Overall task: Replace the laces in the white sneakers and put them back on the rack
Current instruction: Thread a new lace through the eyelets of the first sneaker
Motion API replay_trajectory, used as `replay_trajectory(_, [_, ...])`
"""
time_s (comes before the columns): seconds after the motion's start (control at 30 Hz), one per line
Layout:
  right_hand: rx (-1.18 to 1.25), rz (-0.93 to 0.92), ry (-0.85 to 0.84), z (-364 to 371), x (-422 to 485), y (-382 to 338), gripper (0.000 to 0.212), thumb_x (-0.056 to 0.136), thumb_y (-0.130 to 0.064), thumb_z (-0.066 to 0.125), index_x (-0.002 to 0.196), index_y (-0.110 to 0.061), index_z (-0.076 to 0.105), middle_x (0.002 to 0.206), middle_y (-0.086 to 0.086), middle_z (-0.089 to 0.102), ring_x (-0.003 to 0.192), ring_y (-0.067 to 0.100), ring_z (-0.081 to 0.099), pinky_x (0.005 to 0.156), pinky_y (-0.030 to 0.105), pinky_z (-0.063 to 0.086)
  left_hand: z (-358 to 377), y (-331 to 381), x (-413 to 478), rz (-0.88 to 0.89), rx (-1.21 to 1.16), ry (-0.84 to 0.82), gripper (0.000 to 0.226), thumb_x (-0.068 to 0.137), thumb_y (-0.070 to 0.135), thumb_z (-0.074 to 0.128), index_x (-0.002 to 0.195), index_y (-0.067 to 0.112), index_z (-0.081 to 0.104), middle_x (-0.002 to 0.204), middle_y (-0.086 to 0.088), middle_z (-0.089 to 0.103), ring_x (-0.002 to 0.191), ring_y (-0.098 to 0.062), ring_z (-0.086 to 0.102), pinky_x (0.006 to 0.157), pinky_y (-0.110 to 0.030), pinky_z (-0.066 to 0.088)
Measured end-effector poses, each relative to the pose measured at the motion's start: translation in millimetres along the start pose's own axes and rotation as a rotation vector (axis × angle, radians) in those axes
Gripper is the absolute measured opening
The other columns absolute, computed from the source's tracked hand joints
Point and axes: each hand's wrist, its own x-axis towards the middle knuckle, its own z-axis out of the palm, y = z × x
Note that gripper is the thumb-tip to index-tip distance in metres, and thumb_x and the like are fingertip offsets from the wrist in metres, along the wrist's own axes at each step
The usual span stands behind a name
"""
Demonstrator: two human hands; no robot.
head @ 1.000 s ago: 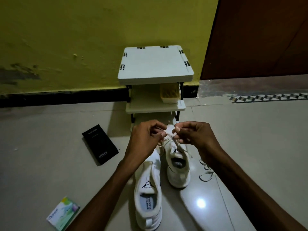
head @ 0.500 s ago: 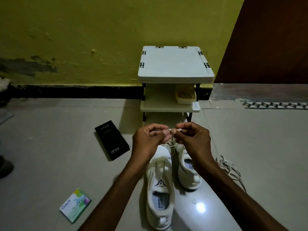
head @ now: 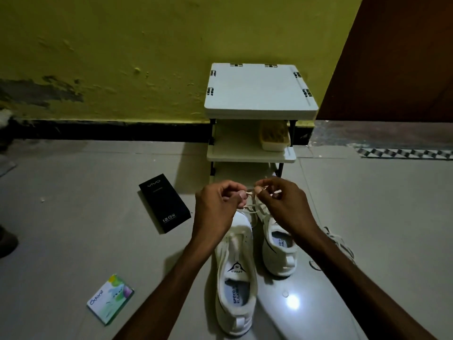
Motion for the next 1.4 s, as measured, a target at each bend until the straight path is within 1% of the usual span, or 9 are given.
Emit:
replay_trajectory(0.13, [-0.384,-0.211,-0.051,-8.0,12.1,-1.0,0.022,0.099,-0.037,0.050,0.112,-0.030,0.066,0.108,-0.005,0.053,0.103,0.012,0.048,0.080,0.029,0.040,0.4,1.6,0.6,0.114,0.163,0.010,0.008,0.088,0.016,0.070,0.087,0.024,0.073,0.076,0.012,0.070,0.071,0.003,0.065,0.066,-0.010,0.050])
replay_trajectory(0.27, [-0.267,-0.229,-0.369,-13.4,16.1,-18.0,0.028,0.101,-0.030,0.046,0.088,-0.015,0.066,0.077,-0.005,0.062,0.073,0.006,0.058,0.069,0.029,0.047,0.2,11.1,1.4,0.197,0.255,0.022,0.012,0.085,0.014,0.073,0.084,0.026,0.074,0.083,0.016,0.065,0.081,0.008,0.061,0.068,-0.004,0.045])
replay_trajectory(0.4, [-0.163,-0.179,-0.403,-9.5,16.4,-21.4,0.033,0.103,-0.029,0.044,0.073,-0.028,0.059,0.060,-0.011,0.053,0.049,-0.003,0.046,0.051,0.016,0.033,-2.3,13.9,4.8,0.209,0.327,0.074,0.014,0.083,0.012,0.074,0.076,0.023,0.073,0.079,0.013,0.062,0.080,0.008,0.058,0.066,-0.002,0.042])
replay_trajectory(0.6, [-0.146,-0.099,-0.380,0.0,12.3,-15.1,0.038,0.104,-0.028,0.040,0.069,-0.028,0.055,0.067,-0.012,0.056,0.063,-0.003,0.052,0.067,0.021,0.042,-2.6,6.0,13.3,0.209,0.410,0.144,0.011,0.080,0.006,0.074,0.078,0.017,0.071,0.080,0.009,0.063,0.070,0.002,0.057,0.062,-0.002,0.042])
replay_trajectory(0.7, [-0.261,-0.029,-0.317,-0.6,14.0,7.4,0.037,0.102,-0.026,0.042,0.068,-0.027,0.056,0.075,-0.005,0.063,0.079,0.015,0.058,0.083,0.042,0.045,-22.8,0.4,32.9,0.194,0.441,0.296,0.010,0.079,0.004,0.073,0.080,0.014,0.074,0.082,0.004,0.068,0.070,0.001,0.057,0.062,0.001,0.038])
replay_trajectory(0.9, [-0.454,0.113,-0.245,-16.2,14.4,42.0,0.037,0.097,-0.019,0.045,0.062,-0.027,0.054,0.071,-0.004,0.065,0.085,0.023,0.060,0.083,0.040,0.043,-95.2,-8.6,70.1,-0.041,0.338,0.775,0.010,0.082,0.013,0.069,0.088,0.011,0.076,0.086,-0.007,0.074,0.078,-0.019,0.068,0.072,-0.020,0.044])
replay_trajectory(0.97, [-0.454,0.078,-0.234,-15.3,15.9,39.3,0.037,0.095,-0.017,0.047,0.060,-0.027,0.053,0.073,-0.003,0.065,0.086,0.024,0.059,0.083,0.040,0.043,-85.0,-7.5,61.6,-0.026,0.358,0.647,0.007,0.083,0.013,0.070,0.086,0.014,0.075,0.086,-0.005,0.073,0.080,-0.019,0.068,0.073,-0.022,0.046])
replay_trajectory(1.13, [-0.355,-0.081,-0.250,-13.2,21.6,16.3,0.037,0.097,-0.019,0.049,0.061,-0.026,0.055,0.061,-0.013,0.055,0.072,0.014,0.052,0.082,0.042,0.044,-10.4,8.9,15.2,0.181,0.524,-0.188,0.020,0.078,0.011,0.078,0.072,0.027,0.068,0.096,0.010,0.062,0.096,-0.006,0.054,0.082,-0.022,0.040])
replay_trajectory(1.4, [-0.418,-0.213,-0.291,-18.6,18.8,-4.3,0.030,0.095,-0.017,0.052,0.067,-0.025,0.057,0.068,-0.011,0.053,0.090,0.022,0.052,0.088,0.044,0.042,-6.5,23.4,10.6,0.228,0.406,-0.297,0.017,0.078,0.013,0.079,0.075,0.029,0.074,0.088,0.020,0.072,0.089,0.010,0.060,0.082,-0.016,0.044])
